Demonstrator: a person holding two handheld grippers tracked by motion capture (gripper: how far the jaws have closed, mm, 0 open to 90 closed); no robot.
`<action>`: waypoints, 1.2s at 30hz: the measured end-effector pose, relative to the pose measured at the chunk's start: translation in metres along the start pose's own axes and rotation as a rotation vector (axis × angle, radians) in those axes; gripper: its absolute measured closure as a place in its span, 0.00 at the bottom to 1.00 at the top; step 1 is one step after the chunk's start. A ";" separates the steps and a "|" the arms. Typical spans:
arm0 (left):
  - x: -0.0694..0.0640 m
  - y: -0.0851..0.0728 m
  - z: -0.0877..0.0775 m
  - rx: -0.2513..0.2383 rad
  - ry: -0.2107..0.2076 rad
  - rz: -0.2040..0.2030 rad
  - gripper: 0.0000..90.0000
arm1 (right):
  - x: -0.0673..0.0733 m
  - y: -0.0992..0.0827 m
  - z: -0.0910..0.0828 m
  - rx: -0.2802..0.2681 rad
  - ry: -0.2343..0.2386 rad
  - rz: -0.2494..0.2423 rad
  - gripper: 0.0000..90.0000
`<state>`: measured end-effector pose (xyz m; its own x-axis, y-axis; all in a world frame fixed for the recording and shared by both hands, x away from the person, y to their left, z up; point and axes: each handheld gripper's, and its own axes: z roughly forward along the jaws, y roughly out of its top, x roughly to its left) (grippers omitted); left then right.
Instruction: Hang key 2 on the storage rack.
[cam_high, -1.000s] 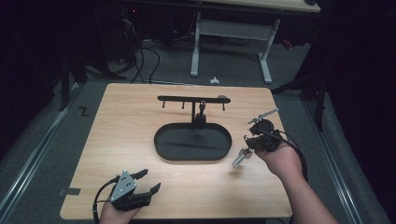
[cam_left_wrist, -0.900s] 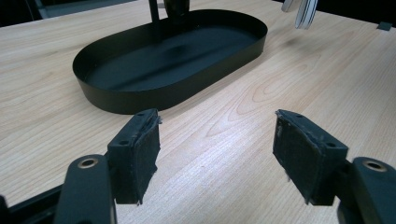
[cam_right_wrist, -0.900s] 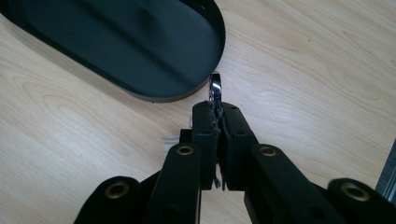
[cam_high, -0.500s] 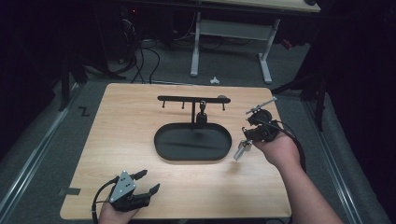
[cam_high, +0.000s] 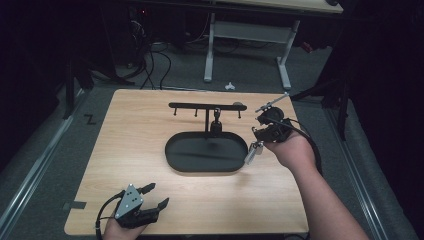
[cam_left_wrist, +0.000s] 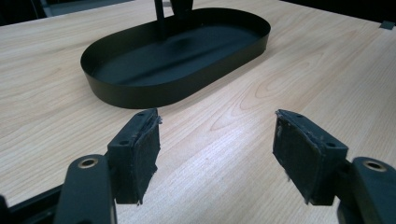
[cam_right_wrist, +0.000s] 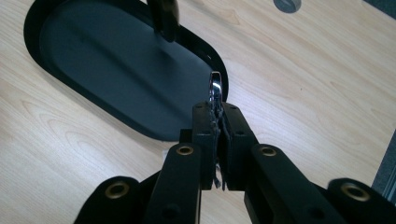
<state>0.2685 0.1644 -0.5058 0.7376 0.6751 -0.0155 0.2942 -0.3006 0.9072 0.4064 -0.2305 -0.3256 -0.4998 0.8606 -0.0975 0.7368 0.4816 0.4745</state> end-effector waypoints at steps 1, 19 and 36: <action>-0.001 0.000 0.000 0.000 0.002 0.000 0.36 | 0.001 0.002 0.000 -0.003 0.000 -0.002 0.96; 0.000 -0.006 -0.013 0.009 0.035 -0.008 0.36 | 0.017 0.035 -0.002 -0.029 0.011 -0.061 0.96; 0.001 -0.007 -0.013 0.004 0.032 -0.014 0.36 | 0.010 0.049 0.020 -0.013 0.045 -0.012 0.96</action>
<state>0.2599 0.1758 -0.5066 0.7132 0.7008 -0.0149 0.3069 -0.2930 0.9055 0.4469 -0.1945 -0.3209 -0.5292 0.8461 -0.0638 0.7246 0.4897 0.4849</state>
